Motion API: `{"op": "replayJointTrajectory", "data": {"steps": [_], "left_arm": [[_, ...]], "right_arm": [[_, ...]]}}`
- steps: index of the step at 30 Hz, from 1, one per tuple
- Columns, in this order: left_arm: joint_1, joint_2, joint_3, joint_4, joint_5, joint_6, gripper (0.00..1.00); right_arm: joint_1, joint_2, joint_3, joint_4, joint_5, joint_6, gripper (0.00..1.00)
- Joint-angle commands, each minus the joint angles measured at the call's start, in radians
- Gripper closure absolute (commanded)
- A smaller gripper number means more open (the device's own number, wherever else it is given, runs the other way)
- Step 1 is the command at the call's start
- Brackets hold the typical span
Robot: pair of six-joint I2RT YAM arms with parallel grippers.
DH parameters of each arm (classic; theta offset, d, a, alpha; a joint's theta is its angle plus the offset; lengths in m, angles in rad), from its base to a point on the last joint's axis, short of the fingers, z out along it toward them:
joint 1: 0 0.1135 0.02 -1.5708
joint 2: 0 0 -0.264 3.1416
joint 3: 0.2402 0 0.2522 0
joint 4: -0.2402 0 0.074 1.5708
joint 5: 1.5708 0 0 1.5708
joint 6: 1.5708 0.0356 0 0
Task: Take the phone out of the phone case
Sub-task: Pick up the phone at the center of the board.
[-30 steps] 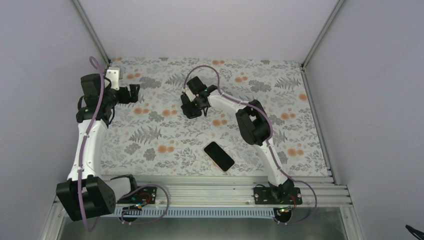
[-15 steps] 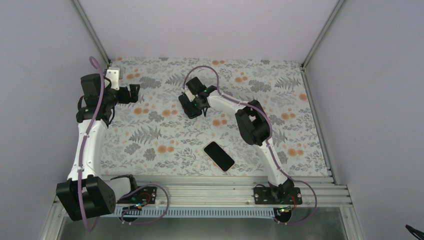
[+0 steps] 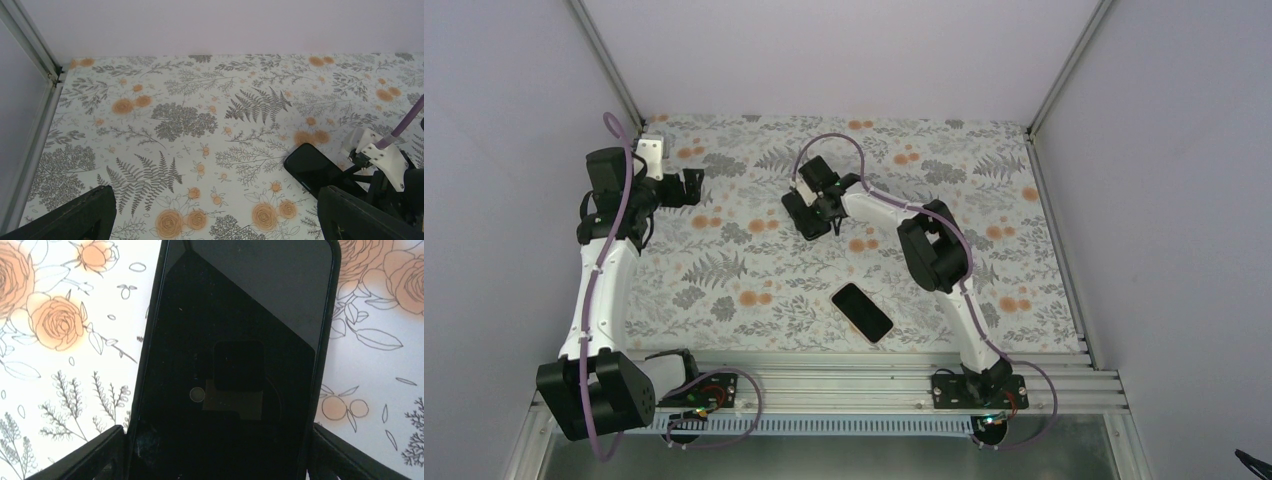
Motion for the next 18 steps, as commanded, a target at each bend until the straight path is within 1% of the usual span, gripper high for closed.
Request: {"op": "replayJointTrajectory", "data": {"steps": [1, 5, 7, 14, 18], "left_arm": [[-0.003, 0.0, 0.022, 0.016, 0.0, -0.005, 0.0], [-0.003, -0.003, 0.013, 0.019, 0.008, 0.001, 0.0], [-0.004, -0.003, 0.009, 0.025, 0.013, -0.002, 0.0], [-0.003, 0.015, 0.038, 0.011, 0.009, -0.002, 0.0], [-0.004, 0.02, 0.044, 0.015, 0.013, 0.007, 0.0]], "right_arm": [[-0.004, -0.039, -0.065, -0.115, 0.025, -0.05, 0.25], [-0.011, -0.088, -0.162, -0.102, 0.048, -0.103, 0.21], [-0.011, -0.088, -0.173, -0.106, 0.069, -0.13, 0.18], [-0.011, -0.022, -0.113, -0.179, 0.081, -0.164, 0.03], [-0.011, 0.028, -0.082, -0.204, 0.082, -0.158, 0.03]]}}
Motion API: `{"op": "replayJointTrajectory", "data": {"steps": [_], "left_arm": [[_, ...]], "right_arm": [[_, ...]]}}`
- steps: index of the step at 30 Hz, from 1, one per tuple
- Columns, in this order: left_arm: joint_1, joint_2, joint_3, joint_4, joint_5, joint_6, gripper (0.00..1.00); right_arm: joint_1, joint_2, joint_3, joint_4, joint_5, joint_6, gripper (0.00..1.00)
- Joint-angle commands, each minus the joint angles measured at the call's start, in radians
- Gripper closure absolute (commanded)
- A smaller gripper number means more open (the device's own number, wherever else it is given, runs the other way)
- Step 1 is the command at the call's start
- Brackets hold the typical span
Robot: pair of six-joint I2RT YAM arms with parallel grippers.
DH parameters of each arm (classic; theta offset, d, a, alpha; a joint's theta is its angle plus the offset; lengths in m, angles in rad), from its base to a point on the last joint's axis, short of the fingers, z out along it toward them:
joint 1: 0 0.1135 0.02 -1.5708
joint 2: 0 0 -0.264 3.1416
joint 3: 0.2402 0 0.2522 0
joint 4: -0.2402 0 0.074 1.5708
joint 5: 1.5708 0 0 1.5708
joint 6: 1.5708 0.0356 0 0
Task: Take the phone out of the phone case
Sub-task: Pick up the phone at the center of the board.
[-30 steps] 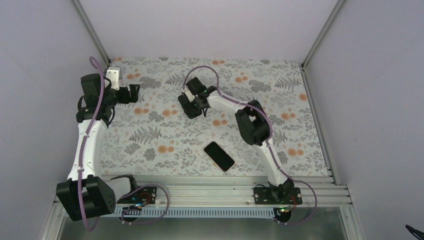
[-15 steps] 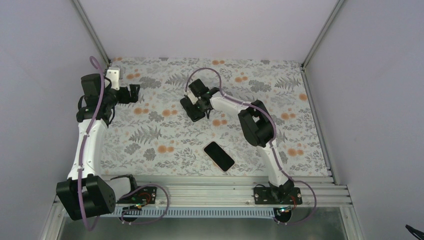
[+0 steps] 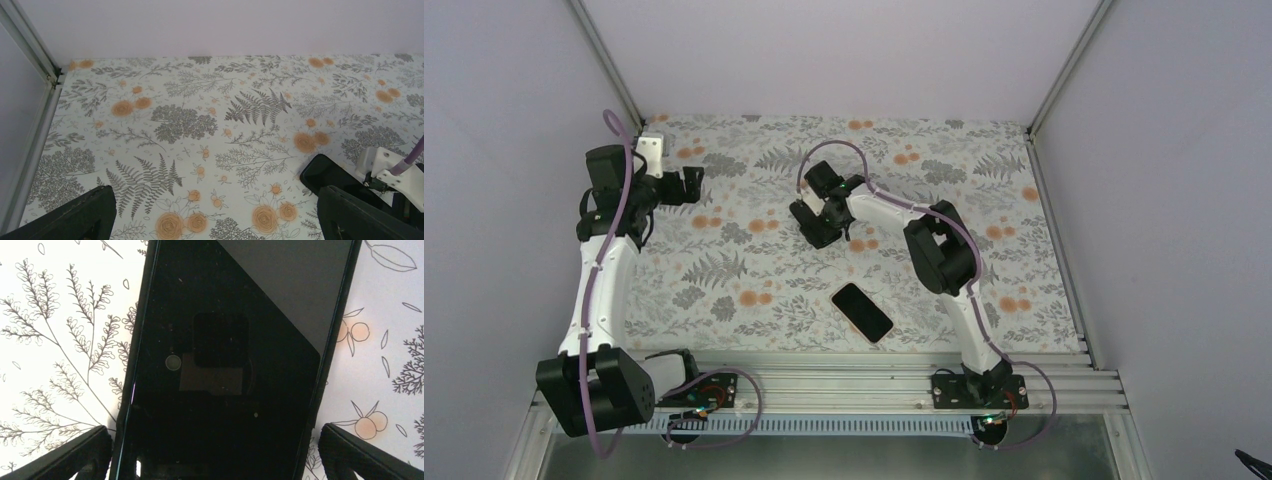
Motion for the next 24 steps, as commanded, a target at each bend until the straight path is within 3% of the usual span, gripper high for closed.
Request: {"op": "replayJointTrajectory", "data": {"steps": [1, 12, 24], "left_arm": [[-0.003, 0.006, 0.033, 0.015, 0.006, 0.006, 0.0], [-0.004, 0.093, 0.121, -0.017, 0.049, 0.043, 0.0], [-0.003, 0.139, 0.116, 0.013, 0.18, 0.04, 0.0]], "right_arm": [[-0.008, 0.112, 0.025, -0.116, 0.051, -0.029, 0.04], [-0.008, 0.078, 0.054, -0.093, 0.103, -0.019, 0.27], [-0.008, -0.054, 0.107, -0.013, 0.15, -0.043, 0.31]]}}
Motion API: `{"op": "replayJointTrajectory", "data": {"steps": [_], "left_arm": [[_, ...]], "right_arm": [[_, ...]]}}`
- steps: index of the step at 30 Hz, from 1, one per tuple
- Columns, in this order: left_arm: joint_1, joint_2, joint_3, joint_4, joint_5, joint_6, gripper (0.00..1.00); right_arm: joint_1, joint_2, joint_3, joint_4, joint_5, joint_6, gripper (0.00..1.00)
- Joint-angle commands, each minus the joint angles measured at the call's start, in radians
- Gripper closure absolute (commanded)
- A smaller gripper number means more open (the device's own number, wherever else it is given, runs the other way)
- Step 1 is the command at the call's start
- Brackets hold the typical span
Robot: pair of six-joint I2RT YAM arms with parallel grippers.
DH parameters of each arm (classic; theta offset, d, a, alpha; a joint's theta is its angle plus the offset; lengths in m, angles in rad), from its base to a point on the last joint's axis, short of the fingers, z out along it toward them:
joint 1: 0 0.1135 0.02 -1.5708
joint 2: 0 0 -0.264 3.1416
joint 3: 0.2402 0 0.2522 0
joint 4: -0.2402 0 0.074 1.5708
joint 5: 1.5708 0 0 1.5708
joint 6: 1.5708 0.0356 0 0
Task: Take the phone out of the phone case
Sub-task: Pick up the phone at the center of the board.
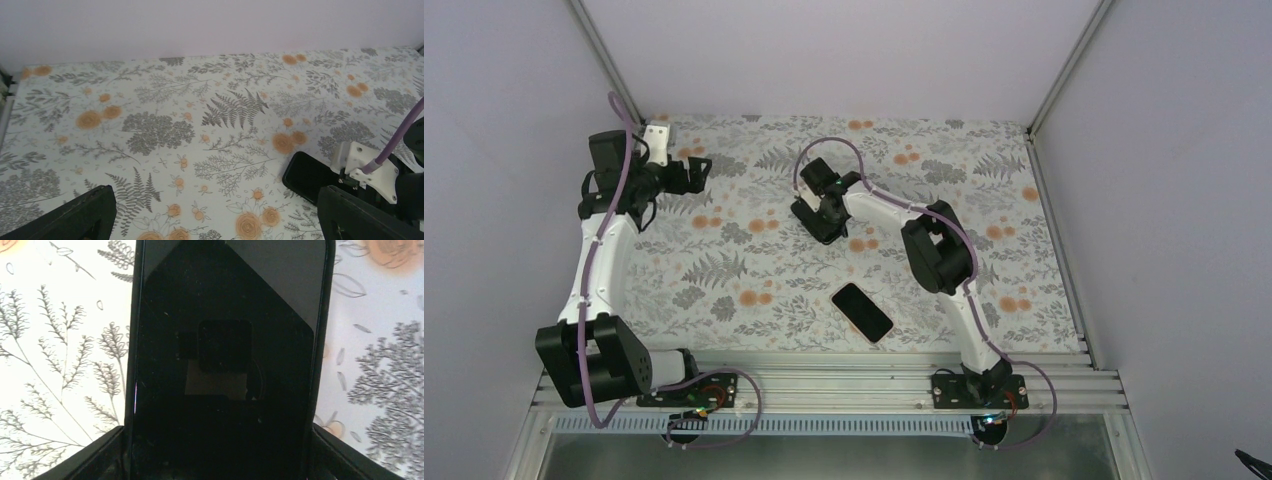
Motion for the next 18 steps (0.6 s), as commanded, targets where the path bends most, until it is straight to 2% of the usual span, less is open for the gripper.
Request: {"op": "replayJointTrajectory", "data": {"steps": [1, 10, 18], "left_arm": [[-0.003, 0.012, 0.014, 0.035, 0.098, 0.006, 0.0], [-0.003, 0.065, -0.003, 0.137, 0.234, -0.12, 0.0], [-0.013, 0.113, -0.121, 0.385, 0.406, -0.335, 0.0]], "right_arm": [[-0.009, -0.097, 0.026, 0.032, 0.084, -0.029, 0.31], [-0.009, -0.18, -0.014, 0.119, 0.058, -0.035, 0.32], [-0.01, -0.244, -0.044, 0.17, 0.026, -0.036, 0.33]]}}
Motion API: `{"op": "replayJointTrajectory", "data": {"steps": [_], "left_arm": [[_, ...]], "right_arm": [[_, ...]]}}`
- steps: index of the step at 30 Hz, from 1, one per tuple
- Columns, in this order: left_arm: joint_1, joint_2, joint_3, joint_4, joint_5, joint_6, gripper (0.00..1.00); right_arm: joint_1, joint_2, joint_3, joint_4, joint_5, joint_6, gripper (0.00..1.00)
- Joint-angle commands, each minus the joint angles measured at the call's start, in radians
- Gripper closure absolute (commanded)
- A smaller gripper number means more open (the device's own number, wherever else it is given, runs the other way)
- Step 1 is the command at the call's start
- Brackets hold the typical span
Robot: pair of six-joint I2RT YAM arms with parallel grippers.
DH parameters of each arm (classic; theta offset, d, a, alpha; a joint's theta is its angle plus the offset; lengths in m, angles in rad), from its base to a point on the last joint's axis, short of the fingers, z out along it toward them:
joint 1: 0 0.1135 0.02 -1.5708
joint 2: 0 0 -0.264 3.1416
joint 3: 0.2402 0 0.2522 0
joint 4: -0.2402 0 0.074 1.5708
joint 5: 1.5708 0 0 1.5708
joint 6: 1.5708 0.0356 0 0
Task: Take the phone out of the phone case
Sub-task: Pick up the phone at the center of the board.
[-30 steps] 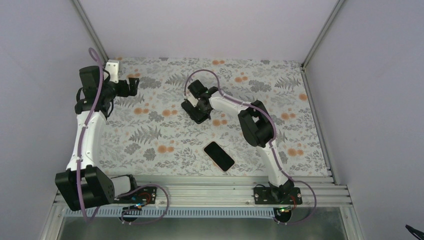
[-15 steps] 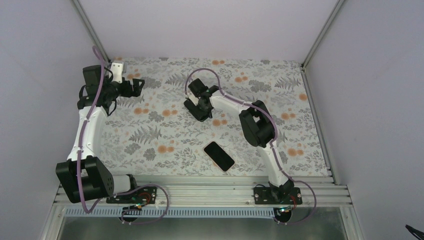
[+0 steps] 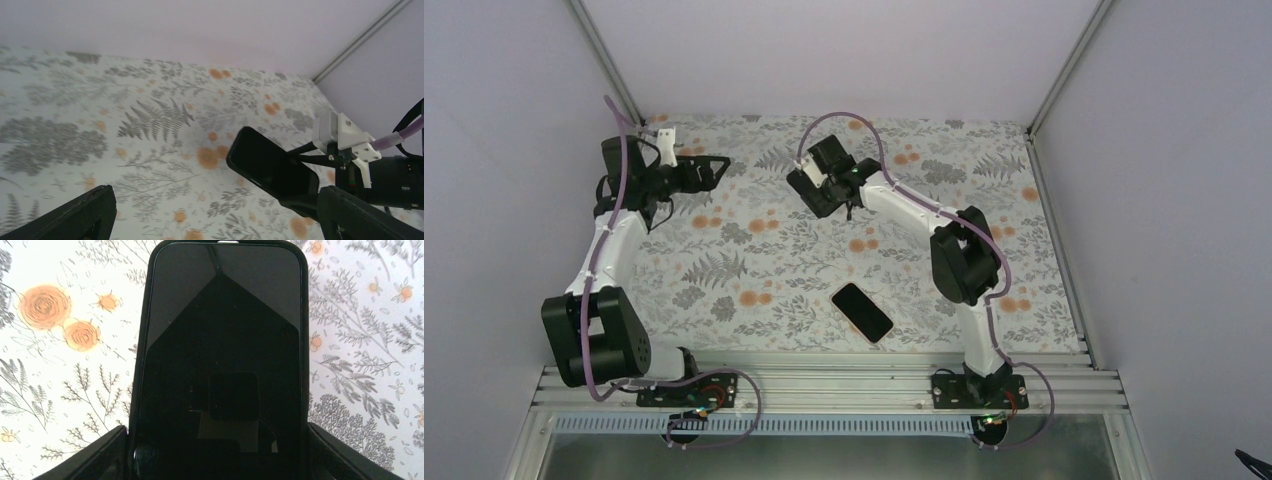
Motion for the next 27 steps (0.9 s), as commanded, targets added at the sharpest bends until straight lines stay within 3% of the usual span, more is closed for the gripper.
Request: {"op": "replayJointTrajectory", "data": {"steps": [1, 7, 13, 22, 27], "left_arm": [[-0.016, 0.037, -0.053, 0.182, 0.134, -0.155, 0.0], [-0.034, 0.083, -0.159, 0.418, 0.241, -0.397, 0.0], [-0.055, 0.092, -0.224, 0.561, 0.319, -0.542, 0.0], [-0.109, 0.1, -0.228, 0.569, 0.325, -0.581, 0.02], [-0.12, 0.125, -0.23, 0.601, 0.337, -0.618, 0.09]], "right_arm": [[-0.003, -0.071, -0.008, 0.092, -0.02, -0.008, 0.33], [-0.003, -0.12, -0.002, 0.104, -0.091, -0.013, 0.33], [-0.002, -0.159, 0.036, 0.073, -0.174, -0.004, 0.33], [0.025, -0.215, 0.071, 0.062, -0.229, 0.011, 0.34], [0.062, -0.229, 0.077, 0.067, -0.21, -0.002, 0.34]]}}
